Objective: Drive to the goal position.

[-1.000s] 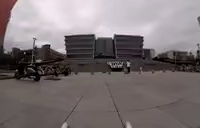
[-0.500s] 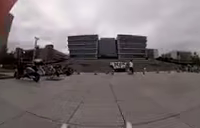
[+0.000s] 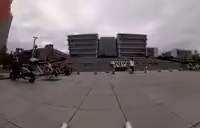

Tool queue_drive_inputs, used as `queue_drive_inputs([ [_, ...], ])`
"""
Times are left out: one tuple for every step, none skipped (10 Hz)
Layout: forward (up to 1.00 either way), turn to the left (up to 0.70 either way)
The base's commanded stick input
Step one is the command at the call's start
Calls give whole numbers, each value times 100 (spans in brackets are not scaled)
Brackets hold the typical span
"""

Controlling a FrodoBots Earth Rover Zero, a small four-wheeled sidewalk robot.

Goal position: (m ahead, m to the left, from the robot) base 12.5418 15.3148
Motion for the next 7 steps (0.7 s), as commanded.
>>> queue_drive_inputs([
  [70, 0],
  [70, 0],
  [70, 0],
  [70, 0],
  [70, 0],
  [70, -2],
  [70, -6],
])
